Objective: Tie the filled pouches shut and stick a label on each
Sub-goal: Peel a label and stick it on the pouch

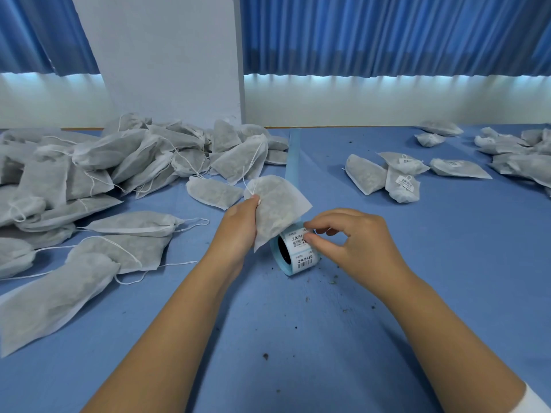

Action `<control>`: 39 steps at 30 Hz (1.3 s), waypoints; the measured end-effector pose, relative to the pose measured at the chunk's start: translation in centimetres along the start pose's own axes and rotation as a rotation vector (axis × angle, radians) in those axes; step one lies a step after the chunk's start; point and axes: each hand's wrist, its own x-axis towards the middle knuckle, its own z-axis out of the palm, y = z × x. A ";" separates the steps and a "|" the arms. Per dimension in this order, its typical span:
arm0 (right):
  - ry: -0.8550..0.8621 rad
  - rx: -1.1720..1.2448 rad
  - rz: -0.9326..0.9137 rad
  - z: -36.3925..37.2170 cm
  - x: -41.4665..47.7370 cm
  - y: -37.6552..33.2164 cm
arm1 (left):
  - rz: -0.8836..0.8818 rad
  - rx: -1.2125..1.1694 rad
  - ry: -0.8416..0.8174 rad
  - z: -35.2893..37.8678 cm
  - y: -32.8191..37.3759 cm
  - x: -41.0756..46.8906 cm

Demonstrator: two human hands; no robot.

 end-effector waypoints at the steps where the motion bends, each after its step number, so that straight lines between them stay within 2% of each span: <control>1: -0.003 -0.005 -0.001 0.0 0.0 0.0 | 0.000 -0.001 -0.001 0.0 0.0 0.1; 6: -0.027 -0.009 0.034 0.3 0.0 0.4 | 0.000 -0.017 -0.008 0.1 0.0 0.1; 13: -0.190 0.182 0.124 0.4 -0.2 0.1 | 0.008 -0.008 0.008 0.1 -0.4 0.3; 18: -0.206 0.289 0.186 0.3 -0.3 0.0 | 0.024 0.001 0.030 -0.1 -0.5 0.4; 23: -0.103 0.493 0.250 0.2 -0.1 -0.5 | 0.046 0.006 0.066 0.0 -0.4 0.2; 31: 0.242 0.879 0.443 -0.6 0.7 -0.4 | 0.061 0.034 0.067 0.0 0.0 -0.4; 36: 0.311 1.022 0.417 -1.0 1.0 -0.5 | 0.306 0.084 0.138 0.3 0.2 -1.0; 39: 0.287 1.048 0.376 -1.1 0.8 -0.6 | 0.373 0.067 0.121 0.4 0.5 -1.7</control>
